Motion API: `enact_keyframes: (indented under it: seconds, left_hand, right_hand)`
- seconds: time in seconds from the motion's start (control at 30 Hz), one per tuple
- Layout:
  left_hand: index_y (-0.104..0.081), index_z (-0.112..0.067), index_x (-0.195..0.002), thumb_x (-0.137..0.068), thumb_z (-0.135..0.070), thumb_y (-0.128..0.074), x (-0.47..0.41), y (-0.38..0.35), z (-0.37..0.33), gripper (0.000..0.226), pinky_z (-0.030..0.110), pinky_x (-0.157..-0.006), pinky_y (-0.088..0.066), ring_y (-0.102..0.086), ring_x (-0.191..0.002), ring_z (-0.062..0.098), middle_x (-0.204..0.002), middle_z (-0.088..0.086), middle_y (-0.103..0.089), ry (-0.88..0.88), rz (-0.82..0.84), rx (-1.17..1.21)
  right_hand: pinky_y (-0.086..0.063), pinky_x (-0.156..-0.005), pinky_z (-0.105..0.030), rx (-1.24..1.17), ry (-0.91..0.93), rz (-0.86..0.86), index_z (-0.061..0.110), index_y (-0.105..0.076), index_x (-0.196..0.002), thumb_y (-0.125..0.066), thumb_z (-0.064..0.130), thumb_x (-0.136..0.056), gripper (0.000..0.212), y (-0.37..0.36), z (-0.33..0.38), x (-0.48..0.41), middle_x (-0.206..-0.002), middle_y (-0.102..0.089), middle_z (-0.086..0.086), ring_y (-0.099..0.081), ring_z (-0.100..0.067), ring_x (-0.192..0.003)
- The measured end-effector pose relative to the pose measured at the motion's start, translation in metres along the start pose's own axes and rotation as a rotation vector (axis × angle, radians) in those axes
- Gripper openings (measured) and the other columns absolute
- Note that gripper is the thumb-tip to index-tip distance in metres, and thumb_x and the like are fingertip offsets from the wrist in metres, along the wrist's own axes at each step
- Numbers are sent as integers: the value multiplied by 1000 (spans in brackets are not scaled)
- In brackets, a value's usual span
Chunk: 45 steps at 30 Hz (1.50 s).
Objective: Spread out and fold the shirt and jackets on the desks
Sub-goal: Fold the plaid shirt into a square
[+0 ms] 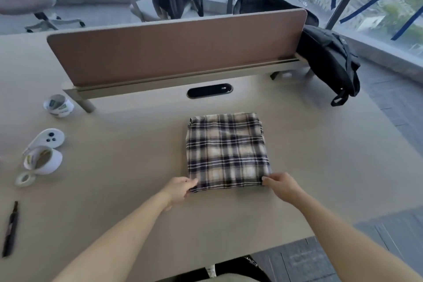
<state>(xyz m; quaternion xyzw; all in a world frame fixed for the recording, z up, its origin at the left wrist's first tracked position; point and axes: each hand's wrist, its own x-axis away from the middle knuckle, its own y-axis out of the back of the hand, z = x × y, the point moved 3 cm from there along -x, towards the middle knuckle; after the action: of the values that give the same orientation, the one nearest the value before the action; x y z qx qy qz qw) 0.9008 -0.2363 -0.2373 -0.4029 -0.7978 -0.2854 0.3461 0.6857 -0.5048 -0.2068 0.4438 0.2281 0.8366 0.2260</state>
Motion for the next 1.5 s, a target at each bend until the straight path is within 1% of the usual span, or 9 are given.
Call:
enact_keyframes:
  seconds: [0.13,0.27,0.43,0.53,0.77,0.97,1.17,1.33,1.5]
  left_hand:
    - [-66,-15,-84,-97,-41,-59,1,6,-9,31,27,-68,-40,-54,-72,17,-73,-3,-60,-48,-108,-267]
    - [-61,-17,-103,-98,-40,-57,-4,16,-46,23,30,-85,-43,-57,-98,19,-114,3,-64,-85,-210,-284]
    - [-36,-10,-147,-99,-39,-57,-21,19,-82,60,37,-103,-37,-46,-130,27,-144,8,-45,-57,-269,-144]
    - [-33,-8,-150,-97,-40,-61,-40,21,-94,68,40,-108,-37,-45,-134,30,-149,9,-43,-21,-298,-39]
    - [-61,-20,-87,-95,-47,-61,-85,27,-114,28,31,-77,-43,-59,-81,16,-88,-3,-63,24,-348,124]
    - [-61,-12,-98,-99,-33,-57,-114,31,-124,22,27,-60,-40,-54,-73,14,-88,1,-61,-30,-450,-45]
    - [-55,-14,-87,-98,-34,-57,-123,27,-117,23,33,-67,-44,-56,-73,22,-79,-2,-58,-24,-498,-41]
    - [-48,-17,-80,-100,-33,-52,-113,25,-126,26,33,-63,-40,-52,-65,22,-71,1,-54,-94,-525,21]
    - [-33,-16,-73,-99,-26,-55,-98,20,-138,36,34,-66,-36,-40,-66,18,-71,2,-38,-175,-465,170]
  right_hand:
    - [-50,-72,-30,42,-34,-20,20,-75,-89,-58,41,-96,28,6,8,3,-87,-72,-6,-66,-22,-81]
    - [-49,-77,-32,28,-27,-133,16,-68,-93,-57,33,-95,21,21,22,-10,-88,-68,-3,-62,-25,-88]
    - [-46,-89,-34,-100,-60,-182,11,-55,-129,-59,38,-96,43,41,50,-37,-121,-62,-7,-59,-27,-109]
    - [-45,-81,-32,-148,-68,-158,9,-52,-133,-58,37,-96,47,42,65,-62,-114,-63,-7,-59,-22,-94]
    - [-48,-70,-36,-279,-79,-163,-4,-64,-108,-57,40,-98,45,40,97,-119,-90,-68,-23,-59,-26,-74]
    - [-36,-51,-26,-225,-104,-155,12,-50,-71,-61,29,-96,32,50,103,-156,-63,-49,-3,-44,-17,-54]
    - [-54,-65,-37,-193,-16,-134,15,-63,-109,-53,29,-101,19,45,113,-166,-89,-70,-8,-63,-22,-71]
    - [-40,-50,-27,-219,8,-182,14,-59,-107,-49,33,-103,21,45,113,-152,-76,-62,-4,-52,-18,-55]
    - [-56,-64,-37,-536,-34,-116,17,-62,-95,-47,25,-105,20,45,117,-131,-84,-67,-4,-63,-21,-74]
